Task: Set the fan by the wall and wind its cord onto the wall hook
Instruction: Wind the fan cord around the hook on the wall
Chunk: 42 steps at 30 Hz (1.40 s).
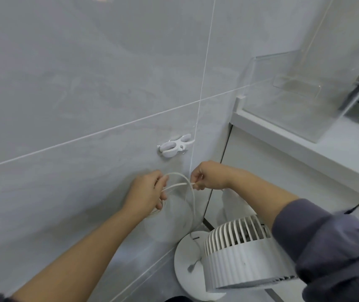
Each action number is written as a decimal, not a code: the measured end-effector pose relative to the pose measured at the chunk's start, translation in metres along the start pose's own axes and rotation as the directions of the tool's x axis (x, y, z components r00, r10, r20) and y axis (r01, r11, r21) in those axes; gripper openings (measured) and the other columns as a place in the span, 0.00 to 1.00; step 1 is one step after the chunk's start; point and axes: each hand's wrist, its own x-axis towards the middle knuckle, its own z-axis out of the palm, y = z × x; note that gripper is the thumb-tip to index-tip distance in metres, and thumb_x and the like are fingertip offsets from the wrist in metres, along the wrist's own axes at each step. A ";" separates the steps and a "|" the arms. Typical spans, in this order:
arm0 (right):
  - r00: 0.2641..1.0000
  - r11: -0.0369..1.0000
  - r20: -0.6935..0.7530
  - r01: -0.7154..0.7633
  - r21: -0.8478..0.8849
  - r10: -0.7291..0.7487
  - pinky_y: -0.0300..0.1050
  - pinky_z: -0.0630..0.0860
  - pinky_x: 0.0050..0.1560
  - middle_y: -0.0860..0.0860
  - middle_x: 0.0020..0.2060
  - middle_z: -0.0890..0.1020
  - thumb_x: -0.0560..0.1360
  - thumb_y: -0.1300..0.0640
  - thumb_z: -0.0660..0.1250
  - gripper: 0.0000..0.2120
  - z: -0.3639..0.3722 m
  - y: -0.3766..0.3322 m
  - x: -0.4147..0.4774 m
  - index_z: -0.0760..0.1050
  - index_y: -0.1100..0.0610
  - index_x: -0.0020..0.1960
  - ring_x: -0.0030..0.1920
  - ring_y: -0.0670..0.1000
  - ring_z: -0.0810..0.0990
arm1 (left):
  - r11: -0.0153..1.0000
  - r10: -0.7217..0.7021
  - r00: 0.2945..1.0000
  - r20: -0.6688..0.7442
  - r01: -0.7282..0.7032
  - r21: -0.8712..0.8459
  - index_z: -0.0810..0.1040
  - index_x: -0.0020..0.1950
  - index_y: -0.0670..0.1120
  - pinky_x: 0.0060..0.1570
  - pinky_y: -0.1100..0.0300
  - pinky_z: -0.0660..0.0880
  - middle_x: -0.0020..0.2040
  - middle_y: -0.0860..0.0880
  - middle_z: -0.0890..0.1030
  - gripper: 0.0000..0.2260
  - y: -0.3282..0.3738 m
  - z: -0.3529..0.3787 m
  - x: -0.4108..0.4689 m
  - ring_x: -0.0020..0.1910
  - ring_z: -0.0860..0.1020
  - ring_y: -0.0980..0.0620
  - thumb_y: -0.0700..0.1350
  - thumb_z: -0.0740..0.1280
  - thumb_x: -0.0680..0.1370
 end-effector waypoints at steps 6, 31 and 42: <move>0.988 0.952 0.144 0.001 0.306 -0.047 0.35 0.74 0.46 0.48 0.43 0.84 0.76 0.60 0.63 0.08 0.003 -0.014 -0.006 0.81 0.53 0.45 0.43 0.43 0.81 | 0.995 -0.104 0.995 0.008 0.104 0.008 0.74 0.37 0.46 0.19 0.65 0.66 0.25 0.47 0.81 0.13 0.002 -0.002 0.000 0.15 0.71 0.50 0.48 0.59 0.80; 0.947 0.800 0.321 -0.212 0.561 0.025 0.38 0.70 0.40 0.52 0.37 0.78 0.81 0.59 0.55 0.16 0.005 -0.036 -0.013 0.78 0.58 0.62 0.36 0.46 0.76 | 0.506 0.687 0.711 0.150 -0.617 0.603 0.81 0.45 0.41 0.41 0.53 0.77 0.43 0.44 0.80 0.04 0.007 -0.054 -0.026 0.44 0.78 0.44 0.36 0.72 0.72; 1.000 0.786 0.008 -0.019 0.618 0.018 0.39 0.80 0.42 0.49 0.33 0.80 0.74 0.62 0.71 0.09 -0.002 -0.018 -0.022 0.84 0.51 0.39 0.35 0.45 0.78 | 0.960 0.126 0.987 -0.105 -0.094 0.264 0.78 0.40 0.44 0.39 0.53 0.79 0.34 0.49 0.82 0.07 0.015 -0.043 -0.039 0.34 0.80 0.49 0.45 0.64 0.76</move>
